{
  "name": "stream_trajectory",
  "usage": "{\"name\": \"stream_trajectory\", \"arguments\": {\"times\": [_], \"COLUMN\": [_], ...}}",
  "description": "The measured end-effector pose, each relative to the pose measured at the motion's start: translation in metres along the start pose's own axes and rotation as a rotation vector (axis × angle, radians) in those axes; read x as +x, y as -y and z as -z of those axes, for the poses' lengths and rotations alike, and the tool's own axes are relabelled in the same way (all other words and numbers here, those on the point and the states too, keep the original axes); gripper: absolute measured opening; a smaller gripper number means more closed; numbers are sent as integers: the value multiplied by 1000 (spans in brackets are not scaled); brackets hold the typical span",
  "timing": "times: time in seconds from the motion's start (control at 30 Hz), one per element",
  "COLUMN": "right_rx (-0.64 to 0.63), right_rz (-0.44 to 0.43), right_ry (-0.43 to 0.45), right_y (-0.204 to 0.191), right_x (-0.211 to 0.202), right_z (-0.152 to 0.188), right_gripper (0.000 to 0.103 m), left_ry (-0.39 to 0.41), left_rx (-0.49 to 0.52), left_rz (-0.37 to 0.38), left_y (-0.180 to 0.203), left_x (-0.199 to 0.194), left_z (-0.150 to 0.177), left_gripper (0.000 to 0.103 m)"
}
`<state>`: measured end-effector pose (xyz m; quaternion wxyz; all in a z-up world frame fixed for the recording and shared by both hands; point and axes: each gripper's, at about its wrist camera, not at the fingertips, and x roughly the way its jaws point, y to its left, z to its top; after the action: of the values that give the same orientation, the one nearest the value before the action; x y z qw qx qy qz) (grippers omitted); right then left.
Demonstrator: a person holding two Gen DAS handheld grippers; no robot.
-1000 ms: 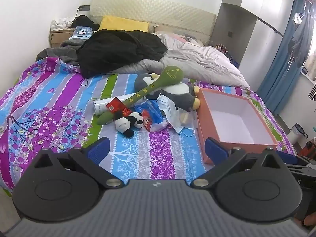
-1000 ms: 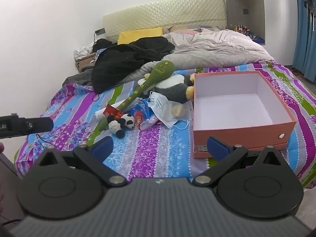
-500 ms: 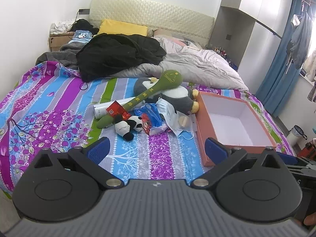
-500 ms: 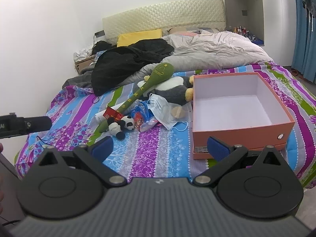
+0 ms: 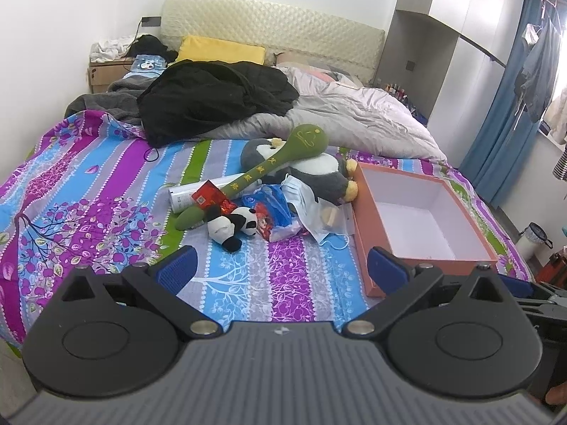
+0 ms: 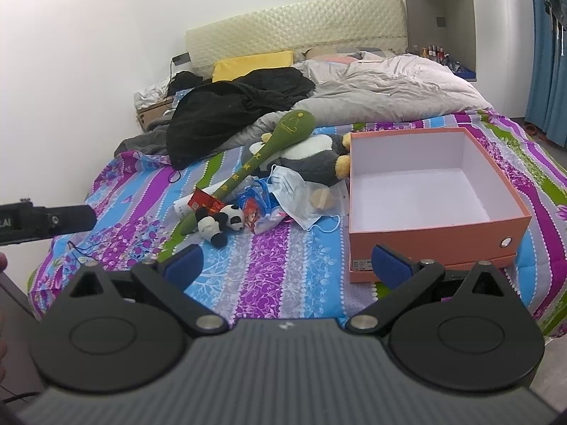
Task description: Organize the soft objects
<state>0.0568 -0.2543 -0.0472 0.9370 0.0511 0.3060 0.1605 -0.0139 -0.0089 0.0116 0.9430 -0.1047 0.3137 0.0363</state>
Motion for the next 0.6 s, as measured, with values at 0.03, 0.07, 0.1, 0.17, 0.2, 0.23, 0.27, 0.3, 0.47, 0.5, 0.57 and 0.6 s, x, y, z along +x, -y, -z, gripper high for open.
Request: {"name": "stream_trajectory", "arguments": {"times": [0.03,0.07,0.1,0.17,0.2,0.23,0.27,0.3,0.47,0.5,0.57,0.6], "right_rx": [4,6,8,8,9,10,10,9,7,5,-1,-2], "right_rz": [-1,-1,0,4,6,5,1,-2,-13,-11,-6,-5], "right_ry": [-1,-2,-1,1,-1,-4,-7,-9,-18,-18,-20,-21], "right_y": [1,1,1,1,1,1,1,1,-1,-1,-1,-1], "right_x": [0,0,0,-1,0,0,0,1,3,3,3,3], "right_z": [0,0,0,1,1,1,2,2,2,1,2,2], "right_gripper": [103,103,103,103,103,103,103,103,103,103,103,103], "left_ry": [0,-1,-3,-7,-8,-8,-7,-7,-13,-15,-16,-18], "left_rx": [-1,-1,-1,-4,-4,-2,-1,-3,-10,-12,-15,-15], "left_rz": [-1,-2,-3,1,2,1,2,2,-2,-2,-2,-3], "left_y": [0,0,1,0,0,0,0,-1,-3,-3,-4,-4], "left_x": [0,0,1,2,2,2,2,3,7,7,8,8], "left_z": [0,0,1,0,0,1,1,1,1,1,2,2], "left_gripper": [103,103,103,103,103,103,103,103,103,103,103,103]}}
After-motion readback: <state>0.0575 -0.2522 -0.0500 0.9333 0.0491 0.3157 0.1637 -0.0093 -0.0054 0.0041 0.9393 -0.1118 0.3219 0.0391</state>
